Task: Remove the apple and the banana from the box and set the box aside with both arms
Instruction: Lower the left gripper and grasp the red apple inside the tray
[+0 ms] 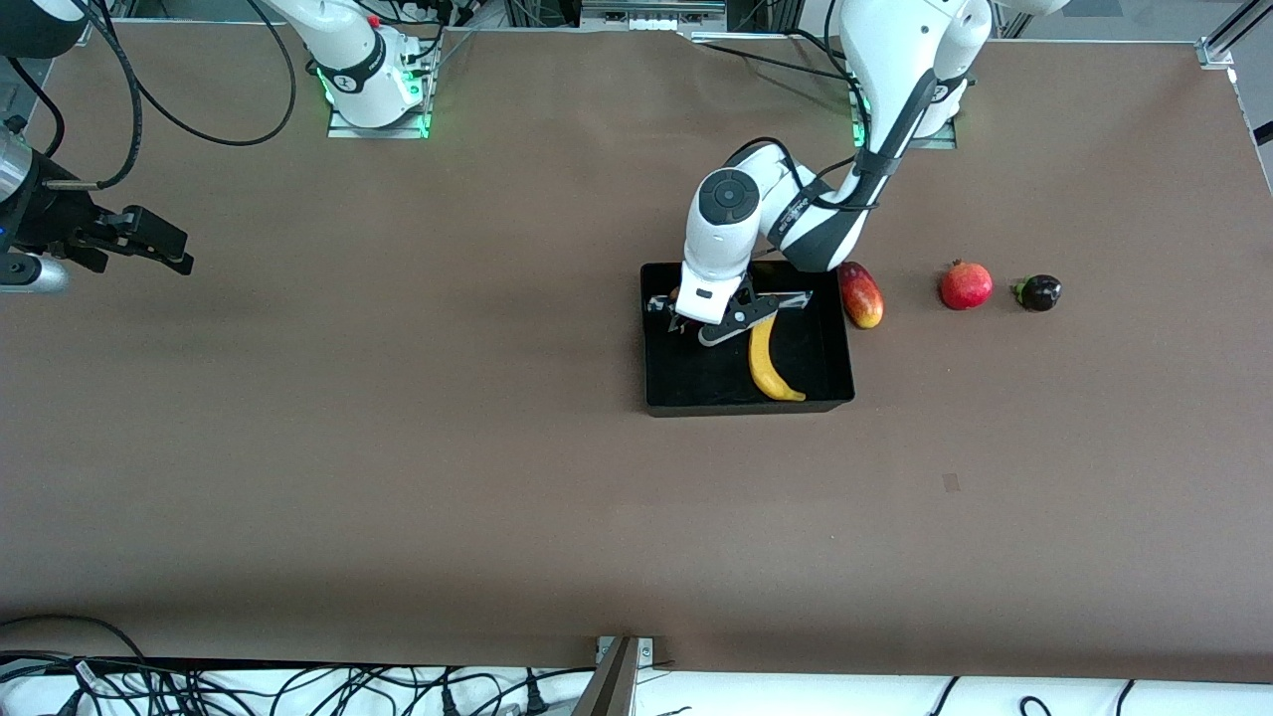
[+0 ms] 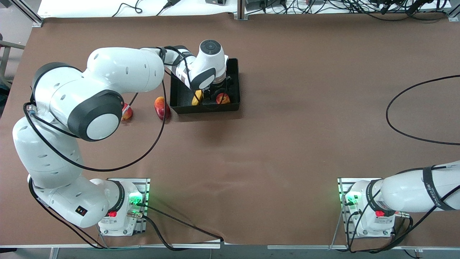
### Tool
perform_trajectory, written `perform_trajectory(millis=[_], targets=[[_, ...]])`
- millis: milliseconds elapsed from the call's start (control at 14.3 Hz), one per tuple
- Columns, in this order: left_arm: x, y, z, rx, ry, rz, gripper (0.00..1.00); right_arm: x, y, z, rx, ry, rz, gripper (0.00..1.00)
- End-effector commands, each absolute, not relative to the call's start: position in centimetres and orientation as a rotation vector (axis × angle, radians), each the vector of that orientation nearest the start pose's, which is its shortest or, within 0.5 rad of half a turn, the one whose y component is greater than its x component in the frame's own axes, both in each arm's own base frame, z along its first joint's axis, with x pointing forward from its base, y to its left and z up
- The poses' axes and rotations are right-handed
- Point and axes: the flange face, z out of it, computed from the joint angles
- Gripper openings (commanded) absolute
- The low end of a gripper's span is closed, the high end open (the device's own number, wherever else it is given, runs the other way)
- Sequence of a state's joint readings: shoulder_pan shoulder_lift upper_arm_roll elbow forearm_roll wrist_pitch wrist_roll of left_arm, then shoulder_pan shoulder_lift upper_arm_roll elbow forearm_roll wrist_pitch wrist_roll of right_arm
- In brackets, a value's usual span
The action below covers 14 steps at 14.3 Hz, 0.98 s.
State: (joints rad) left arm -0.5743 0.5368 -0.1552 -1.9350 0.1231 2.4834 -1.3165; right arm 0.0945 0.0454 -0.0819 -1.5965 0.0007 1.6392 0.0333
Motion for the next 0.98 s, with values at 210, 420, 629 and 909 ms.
perform_trajectory(millis=[210,420,629,909], targets=[[46.14,-42.45,20.81,-3.049,-0.859,-0.04,0.98,57.38,0.45,59.6,-3.154,0.04,-0.001,1.0],[45.9,-42.72,20.84,-3.049,-0.869,-0.036,0.28,57.4,0.36,59.62,-3.154,0.042,-0.003,1.0],[45.72,-42.86,20.44,-3.05,-0.819,-0.057,0.0,57.42,0.57,59.7,-3.151,0.038,-0.008,1.0],[45.82,-42.79,20.49,-3.048,-0.809,-0.055,0.0,57.39,0.66,59.61,-3.151,0.035,-0.003,1.0]])
